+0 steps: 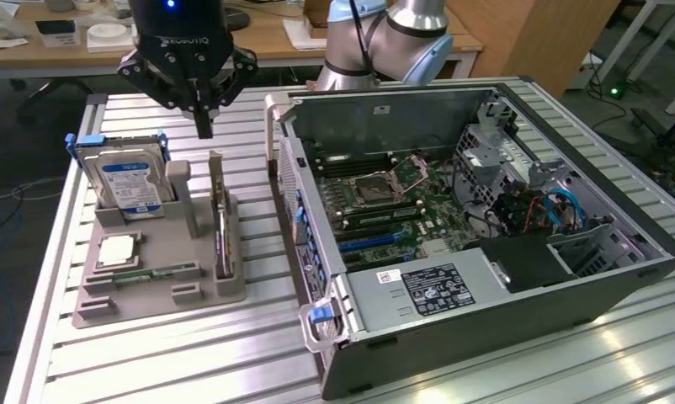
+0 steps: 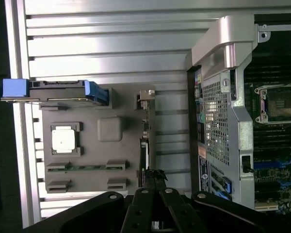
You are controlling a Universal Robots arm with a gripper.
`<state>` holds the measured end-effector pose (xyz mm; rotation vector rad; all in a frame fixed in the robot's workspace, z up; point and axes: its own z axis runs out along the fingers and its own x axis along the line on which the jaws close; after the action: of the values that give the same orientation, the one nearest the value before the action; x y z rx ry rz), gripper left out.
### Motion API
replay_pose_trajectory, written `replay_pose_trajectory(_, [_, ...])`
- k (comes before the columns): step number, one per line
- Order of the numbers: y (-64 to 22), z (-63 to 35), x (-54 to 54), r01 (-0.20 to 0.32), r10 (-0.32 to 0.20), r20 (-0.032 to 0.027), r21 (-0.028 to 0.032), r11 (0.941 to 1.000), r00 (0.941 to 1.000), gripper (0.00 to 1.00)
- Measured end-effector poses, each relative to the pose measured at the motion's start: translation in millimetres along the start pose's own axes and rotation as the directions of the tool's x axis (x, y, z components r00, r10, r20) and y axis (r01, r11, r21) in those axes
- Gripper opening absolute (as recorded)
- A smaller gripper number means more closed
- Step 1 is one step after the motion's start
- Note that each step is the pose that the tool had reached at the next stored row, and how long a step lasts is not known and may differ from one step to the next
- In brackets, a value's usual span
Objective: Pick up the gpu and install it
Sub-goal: 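Reach for the gpu, then pick up the gpu and move the gpu toward the slot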
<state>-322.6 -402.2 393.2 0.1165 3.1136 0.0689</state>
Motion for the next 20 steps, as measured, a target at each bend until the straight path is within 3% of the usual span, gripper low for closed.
replay_pose_trajectory(14, [0.0, -0.1, 0.0, 0.0, 0.0, -0.0001, 0.0, 1.0, 1.0, 0.11])
replay_pose_trajectory(16, [0.0, 0.0, 0.1, 0.0, 0.0, -0.0001, 0.0, 1.0, 1.0, 0.17])
replay_pose_trajectory(19, [0.0, 0.0, 0.1, 0.0, 0.0, -0.0001, 0.0, 1.0, 1.0, 0.35])
replay_pose_trajectory(20, [0.0, 0.0, 0.1, 0.0, 0.0, -0.0001, 0.0, 1.0, 1.0, 0.35])
